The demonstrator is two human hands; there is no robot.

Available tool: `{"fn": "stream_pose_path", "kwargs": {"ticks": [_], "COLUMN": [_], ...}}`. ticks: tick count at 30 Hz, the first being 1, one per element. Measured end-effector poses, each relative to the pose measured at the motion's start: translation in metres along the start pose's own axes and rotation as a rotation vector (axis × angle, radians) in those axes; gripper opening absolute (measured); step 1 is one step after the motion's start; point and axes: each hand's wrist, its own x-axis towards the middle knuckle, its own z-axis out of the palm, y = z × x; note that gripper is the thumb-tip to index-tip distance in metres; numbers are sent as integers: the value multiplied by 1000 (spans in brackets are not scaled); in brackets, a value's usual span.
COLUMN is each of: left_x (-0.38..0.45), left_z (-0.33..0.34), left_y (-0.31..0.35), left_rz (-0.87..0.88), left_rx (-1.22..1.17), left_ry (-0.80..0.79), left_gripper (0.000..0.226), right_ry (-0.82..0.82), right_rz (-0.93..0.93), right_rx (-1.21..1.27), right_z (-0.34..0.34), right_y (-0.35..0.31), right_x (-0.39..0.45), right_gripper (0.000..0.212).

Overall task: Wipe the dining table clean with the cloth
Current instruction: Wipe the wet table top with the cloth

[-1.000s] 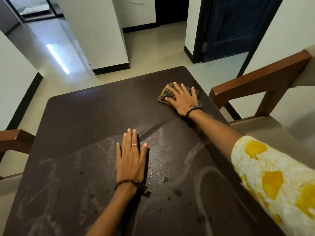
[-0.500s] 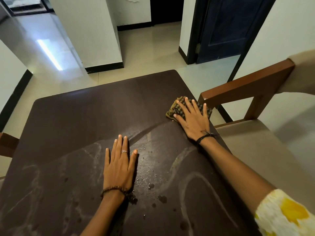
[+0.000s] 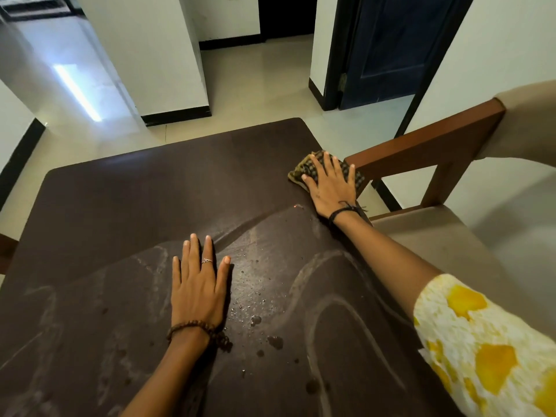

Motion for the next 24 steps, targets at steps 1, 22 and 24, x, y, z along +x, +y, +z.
{"fn": "stream_pose_path", "kwargs": {"ticks": [1,22,24], "left_x": [0,-8,-15], "left_z": [-1,-37,-55], "left_y": [1,-31,-65], "left_rz": [-35,-61,-33], "left_rx": [4,-282,-216], "left_ry": [20,63,92], "left_gripper": [80,57,55], "right_ry": [15,-55,-20], "right_rz": [21,-236,-79], "right_rx": [-5,7,17], "right_z": [0,14,10], "right_y": [1,-109,-81], "right_x": [-8,-56,-41], "right_gripper": [55,56,56]}}
